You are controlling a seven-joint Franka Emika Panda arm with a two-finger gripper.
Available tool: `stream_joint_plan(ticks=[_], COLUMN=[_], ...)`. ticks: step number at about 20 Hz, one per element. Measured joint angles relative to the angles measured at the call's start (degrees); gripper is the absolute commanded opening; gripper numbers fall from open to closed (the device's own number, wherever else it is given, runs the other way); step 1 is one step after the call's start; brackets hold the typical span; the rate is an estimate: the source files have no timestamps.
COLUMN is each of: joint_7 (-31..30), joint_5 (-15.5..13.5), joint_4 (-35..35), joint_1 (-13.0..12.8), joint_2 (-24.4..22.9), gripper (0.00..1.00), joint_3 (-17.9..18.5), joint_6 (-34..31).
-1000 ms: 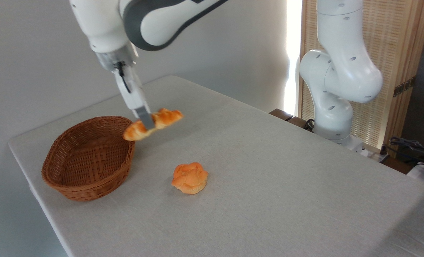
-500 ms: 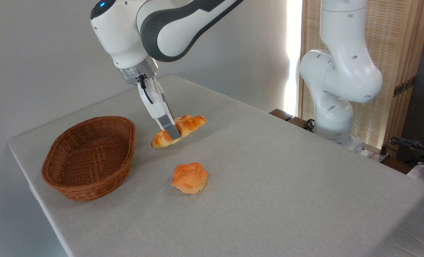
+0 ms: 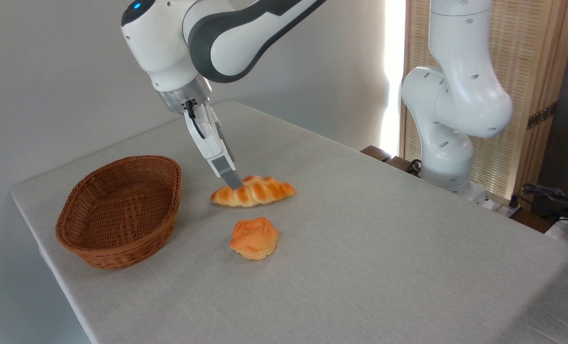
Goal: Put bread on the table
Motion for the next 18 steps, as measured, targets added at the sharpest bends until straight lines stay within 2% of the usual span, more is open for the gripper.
stream_joint_plan(ticks=[4,6,12,15,18], joint_7=[0.0,-0.1,-3.2,-3.5,-3.6], joint_5=[0.1,0.1,0.2,0.2,0.2], joint_4=[0.4,2.1,13.4,14.7,15.3], joint_1=[0.0,0.2,0.8,0.8,1.0], joint_2=[-0.4,-1.2,-2.9,-2.8,-2.7], gripper=[1.0,1.0,1.0,1.0,1.0], joint_3=[0.4,1.9,11.7,15.9,18.3], joint_6=[0.1,0.2,0.2,0.2,0.0])
